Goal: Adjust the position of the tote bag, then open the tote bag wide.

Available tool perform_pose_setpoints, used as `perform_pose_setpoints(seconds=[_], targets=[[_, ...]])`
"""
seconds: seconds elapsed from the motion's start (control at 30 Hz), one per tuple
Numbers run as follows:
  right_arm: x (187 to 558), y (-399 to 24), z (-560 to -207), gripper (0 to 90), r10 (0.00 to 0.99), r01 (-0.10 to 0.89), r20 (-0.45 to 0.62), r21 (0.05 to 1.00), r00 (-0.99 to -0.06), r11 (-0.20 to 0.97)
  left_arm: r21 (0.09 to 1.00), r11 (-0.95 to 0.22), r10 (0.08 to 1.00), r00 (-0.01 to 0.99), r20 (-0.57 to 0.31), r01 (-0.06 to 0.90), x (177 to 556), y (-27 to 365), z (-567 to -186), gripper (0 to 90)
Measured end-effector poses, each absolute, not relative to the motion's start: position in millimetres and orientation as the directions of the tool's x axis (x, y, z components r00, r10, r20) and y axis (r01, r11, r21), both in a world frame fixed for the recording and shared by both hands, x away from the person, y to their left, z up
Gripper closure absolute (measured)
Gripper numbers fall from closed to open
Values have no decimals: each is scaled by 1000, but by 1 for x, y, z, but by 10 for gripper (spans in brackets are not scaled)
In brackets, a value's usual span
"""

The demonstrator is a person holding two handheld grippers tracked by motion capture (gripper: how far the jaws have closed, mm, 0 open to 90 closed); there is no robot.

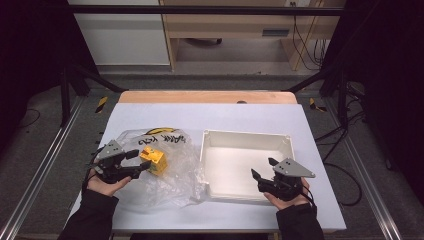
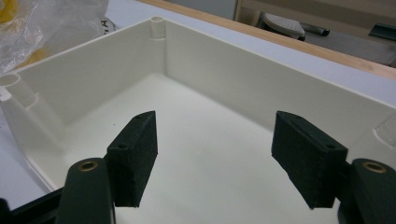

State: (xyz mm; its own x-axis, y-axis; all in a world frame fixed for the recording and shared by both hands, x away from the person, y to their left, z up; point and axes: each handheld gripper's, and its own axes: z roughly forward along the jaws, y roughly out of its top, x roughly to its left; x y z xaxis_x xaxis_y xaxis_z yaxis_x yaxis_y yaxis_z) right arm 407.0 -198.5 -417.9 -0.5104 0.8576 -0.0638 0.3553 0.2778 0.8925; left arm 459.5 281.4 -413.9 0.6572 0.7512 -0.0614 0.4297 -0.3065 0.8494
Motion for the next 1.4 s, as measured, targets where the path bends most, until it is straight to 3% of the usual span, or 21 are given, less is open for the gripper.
perform_pose_setpoints(seconds=[0.5,1.17,1.4], targets=[[407,-197,-420,310,856,356,-64,891,-514,281,812,-388,702,710,-47,437,469,271,-433,253],[407,-197,-419,328,850,345,-65,895,-523,281,813,-380,736,677,-23,441,457,268,-433,405],[407,-196,-421,329,849,349,-64,893,-525,283,821,-408,687,726,-11,400,473,267,-434,231]])
